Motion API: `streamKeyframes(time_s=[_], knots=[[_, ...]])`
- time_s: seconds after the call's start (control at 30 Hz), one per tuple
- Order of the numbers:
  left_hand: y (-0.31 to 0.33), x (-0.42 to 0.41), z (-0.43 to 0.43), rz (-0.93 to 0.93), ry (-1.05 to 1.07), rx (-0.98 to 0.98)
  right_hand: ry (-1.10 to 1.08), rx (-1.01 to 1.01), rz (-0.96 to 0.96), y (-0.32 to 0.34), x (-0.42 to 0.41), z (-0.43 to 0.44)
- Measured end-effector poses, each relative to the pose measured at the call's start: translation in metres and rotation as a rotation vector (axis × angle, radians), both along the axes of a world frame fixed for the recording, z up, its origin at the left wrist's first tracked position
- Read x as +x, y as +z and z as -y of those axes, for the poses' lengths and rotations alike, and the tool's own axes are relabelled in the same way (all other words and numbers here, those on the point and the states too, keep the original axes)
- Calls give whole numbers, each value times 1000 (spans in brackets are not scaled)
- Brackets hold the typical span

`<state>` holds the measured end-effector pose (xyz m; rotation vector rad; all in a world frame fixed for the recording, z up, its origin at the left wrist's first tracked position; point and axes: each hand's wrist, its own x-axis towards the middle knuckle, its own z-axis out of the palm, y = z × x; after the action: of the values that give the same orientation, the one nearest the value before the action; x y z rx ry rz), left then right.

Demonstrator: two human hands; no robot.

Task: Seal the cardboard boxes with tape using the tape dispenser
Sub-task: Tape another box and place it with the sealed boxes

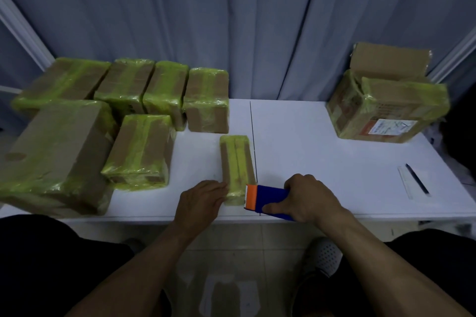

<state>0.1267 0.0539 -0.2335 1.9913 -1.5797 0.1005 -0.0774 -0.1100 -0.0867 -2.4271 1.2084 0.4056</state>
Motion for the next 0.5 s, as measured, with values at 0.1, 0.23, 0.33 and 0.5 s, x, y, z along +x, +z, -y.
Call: streamKeyframes(time_s=[0.1, 0.23, 0.33, 0.5], knots=[[-2, 0, -4, -4, -2, 17, 18, -22, -21, -4, 6, 0], [7, -5, -4, -52, -28, 56, 41, -59, -42, -11, 11, 2], [16, -12, -4, -29, -11, 120, 54, -56, -53, -13, 15, 3], [29, -17, 2, -82, 44, 107, 66, -55, -47, -16, 17, 2]])
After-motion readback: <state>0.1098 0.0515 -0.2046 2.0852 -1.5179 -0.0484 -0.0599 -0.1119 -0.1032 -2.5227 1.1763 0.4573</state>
